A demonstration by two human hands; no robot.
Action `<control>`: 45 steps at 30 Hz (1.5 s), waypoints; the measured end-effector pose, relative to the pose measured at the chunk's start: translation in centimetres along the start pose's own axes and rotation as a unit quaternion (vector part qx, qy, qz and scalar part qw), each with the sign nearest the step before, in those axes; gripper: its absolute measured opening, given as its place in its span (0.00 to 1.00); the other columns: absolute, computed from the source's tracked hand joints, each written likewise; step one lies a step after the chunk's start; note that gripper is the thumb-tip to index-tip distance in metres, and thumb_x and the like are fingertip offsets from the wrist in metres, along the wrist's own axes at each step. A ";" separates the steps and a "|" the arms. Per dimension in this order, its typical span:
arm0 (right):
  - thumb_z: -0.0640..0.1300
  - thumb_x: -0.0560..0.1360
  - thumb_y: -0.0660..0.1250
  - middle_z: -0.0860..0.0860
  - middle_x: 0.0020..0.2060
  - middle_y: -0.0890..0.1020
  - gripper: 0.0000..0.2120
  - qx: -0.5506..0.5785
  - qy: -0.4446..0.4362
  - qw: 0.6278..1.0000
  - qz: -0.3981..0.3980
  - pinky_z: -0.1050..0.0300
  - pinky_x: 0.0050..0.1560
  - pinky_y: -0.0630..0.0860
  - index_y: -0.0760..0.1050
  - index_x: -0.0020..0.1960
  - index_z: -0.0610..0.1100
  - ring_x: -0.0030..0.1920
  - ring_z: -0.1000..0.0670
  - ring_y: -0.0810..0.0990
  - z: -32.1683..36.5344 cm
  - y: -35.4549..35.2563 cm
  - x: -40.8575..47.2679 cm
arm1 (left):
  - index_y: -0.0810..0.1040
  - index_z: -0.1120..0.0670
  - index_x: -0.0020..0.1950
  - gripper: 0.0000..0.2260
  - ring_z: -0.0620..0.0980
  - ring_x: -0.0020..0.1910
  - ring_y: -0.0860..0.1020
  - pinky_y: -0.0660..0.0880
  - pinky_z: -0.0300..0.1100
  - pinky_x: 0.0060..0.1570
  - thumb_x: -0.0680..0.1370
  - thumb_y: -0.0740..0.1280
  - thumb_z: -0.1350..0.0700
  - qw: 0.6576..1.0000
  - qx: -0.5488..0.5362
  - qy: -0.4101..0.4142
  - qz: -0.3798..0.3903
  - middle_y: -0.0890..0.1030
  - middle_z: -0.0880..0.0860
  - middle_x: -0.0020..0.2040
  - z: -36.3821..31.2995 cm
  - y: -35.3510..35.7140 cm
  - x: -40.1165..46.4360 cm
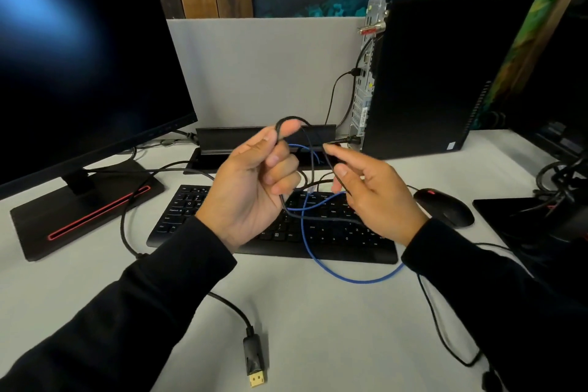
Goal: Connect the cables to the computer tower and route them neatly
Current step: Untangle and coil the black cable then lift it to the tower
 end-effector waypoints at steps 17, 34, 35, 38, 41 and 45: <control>0.52 0.82 0.56 0.51 0.38 0.75 0.15 -0.350 -0.252 0.901 0.045 0.45 0.31 0.78 0.80 0.51 0.48 0.36 0.44 0.78 6.8 2.6 -1.8 | 0.77 0.62 0.63 0.13 0.54 0.52 0.83 0.78 0.47 0.56 0.86 0.55 0.61 0.963 0.259 0.075 -0.011 0.79 0.53 0.40 0.3 -0.7 -0.3; 0.61 0.79 0.66 0.49 0.38 0.81 0.15 -0.075 -0.086 0.991 0.068 0.48 0.39 0.77 0.85 0.51 0.52 0.36 0.48 0.78 4.2 -0.4 0.8 | 0.82 0.58 0.51 0.11 0.43 0.25 0.60 0.57 0.37 0.26 0.82 0.60 0.59 0.976 0.141 -0.157 0.057 0.69 0.53 0.30 4.2 -0.7 -1.0; 0.63 0.80 0.63 0.43 0.35 0.78 0.18 -0.025 -0.053 0.994 0.095 0.49 0.36 0.74 0.84 0.47 0.52 0.34 0.47 0.75 4.0 0.4 0.6 | 0.83 0.59 0.50 0.12 0.43 0.25 0.60 0.58 0.37 0.27 0.82 0.60 0.59 0.978 0.129 -0.153 0.062 0.68 0.53 0.30 4.2 -0.7 -0.9; 0.60 0.80 0.61 0.42 0.31 0.73 0.19 0.190 0.046 0.974 0.113 0.60 0.34 0.68 0.78 0.36 0.51 0.32 0.51 0.69 3.8 1.7 0.1 | 0.80 0.59 0.49 0.12 0.45 0.27 0.62 0.67 0.39 0.32 0.84 0.58 0.58 0.980 0.095 -0.150 0.086 0.68 0.52 0.32 4.2 0.0 -0.8; 0.60 0.77 0.62 0.52 0.29 0.65 0.18 0.272 0.102 0.948 0.129 0.58 0.34 0.63 0.70 0.36 0.48 0.32 0.52 0.63 3.0 2.2 -0.1 | 0.76 0.59 0.47 0.11 0.48 0.29 0.68 0.77 0.45 0.46 0.84 0.57 0.57 0.980 0.099 -0.136 0.101 0.68 0.50 0.31 3.8 0.5 -1.0; 0.55 0.76 0.65 0.53 0.29 0.65 0.14 0.221 0.091 0.958 0.157 0.58 0.32 0.59 0.73 0.38 0.48 0.32 0.54 0.61 2.1 1.5 -0.3 | 0.78 0.60 0.47 0.13 0.49 0.30 0.70 0.78 0.47 0.51 0.84 0.57 0.59 0.978 0.154 -0.112 0.082 0.69 0.51 0.30 2.8 0.1 -1.2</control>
Point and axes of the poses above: each hand's wrist, its own x-axis towards the middle knuckle, its own y-axis out of the palm, z = x × y, the point moved 9 cm from there along x, towards the middle knuckle
